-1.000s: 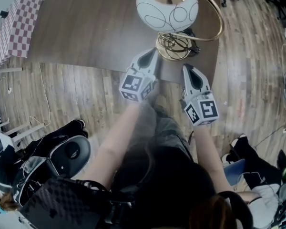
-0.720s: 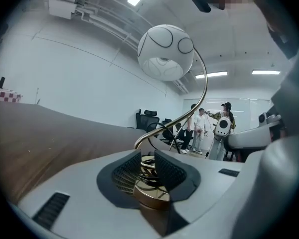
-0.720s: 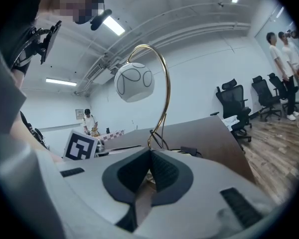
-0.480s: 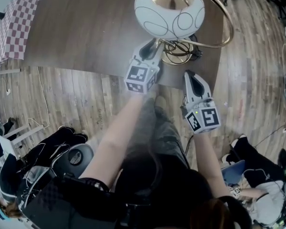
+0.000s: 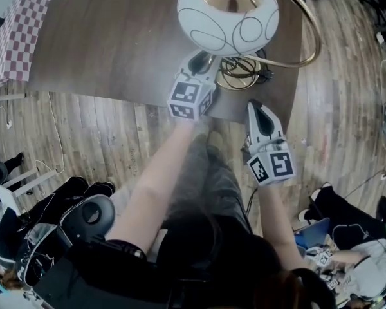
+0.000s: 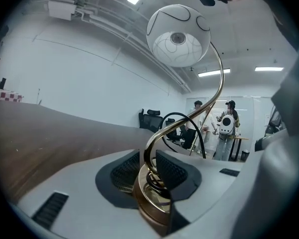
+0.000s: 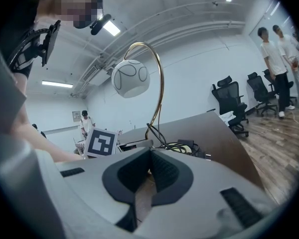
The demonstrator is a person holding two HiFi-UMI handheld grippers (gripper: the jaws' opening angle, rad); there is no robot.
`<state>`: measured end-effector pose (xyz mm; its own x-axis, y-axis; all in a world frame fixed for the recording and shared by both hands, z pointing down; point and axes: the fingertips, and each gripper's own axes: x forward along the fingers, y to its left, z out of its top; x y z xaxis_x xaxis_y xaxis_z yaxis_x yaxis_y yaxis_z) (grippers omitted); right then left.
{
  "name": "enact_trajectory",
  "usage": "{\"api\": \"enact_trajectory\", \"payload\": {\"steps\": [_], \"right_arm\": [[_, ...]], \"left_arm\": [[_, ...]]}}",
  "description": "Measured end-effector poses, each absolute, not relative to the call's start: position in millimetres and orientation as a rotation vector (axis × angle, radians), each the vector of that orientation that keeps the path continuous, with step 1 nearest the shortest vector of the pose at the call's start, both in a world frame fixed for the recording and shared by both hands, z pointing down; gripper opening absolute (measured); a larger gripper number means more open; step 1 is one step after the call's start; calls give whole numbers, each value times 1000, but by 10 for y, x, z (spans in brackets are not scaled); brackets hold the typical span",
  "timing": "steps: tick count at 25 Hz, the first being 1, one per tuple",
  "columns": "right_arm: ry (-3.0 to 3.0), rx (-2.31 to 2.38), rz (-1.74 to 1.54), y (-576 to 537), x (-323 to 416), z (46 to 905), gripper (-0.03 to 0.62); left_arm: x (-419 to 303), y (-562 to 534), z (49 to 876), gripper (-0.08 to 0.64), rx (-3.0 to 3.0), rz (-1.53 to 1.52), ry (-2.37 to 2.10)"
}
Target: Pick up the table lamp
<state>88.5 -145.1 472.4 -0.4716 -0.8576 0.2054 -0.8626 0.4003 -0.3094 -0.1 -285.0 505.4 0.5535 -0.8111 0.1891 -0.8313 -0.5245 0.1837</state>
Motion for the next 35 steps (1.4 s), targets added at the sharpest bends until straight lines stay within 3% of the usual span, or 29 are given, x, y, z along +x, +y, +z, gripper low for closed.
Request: {"api": "enact_trajectory", "payload": {"steps": [7,10,21,23,29,31,35], "right_arm": [[-2601,1632,531,-1475,961,4644,3],[-2597,1649,486,-1524,1022,4544,5],[-2599,1682,246,-1735,1129,3939,36],[-2610,1685,222,-1786,1158,3815,83],[-2629,1771,135,-1888,1301,3355,83],[-2648,1774,104,-1921,1320,3233,123],[-2683,1783,56,-1991,1361,3034,124]], "left_arm": [[117,-2927,4962,101,2567,81,-1343],[87,-2955,4973,51,2557,91,-1367],[86,-2984,5016,44,2558,152,-1385],[91,-2989,5022,44,2563,159,-1380],[95,-2977,4991,44,2557,144,-1376],[94,-2977,4987,44,2558,143,-1375],[95,-2980,4993,44,2559,145,-1371]]}}
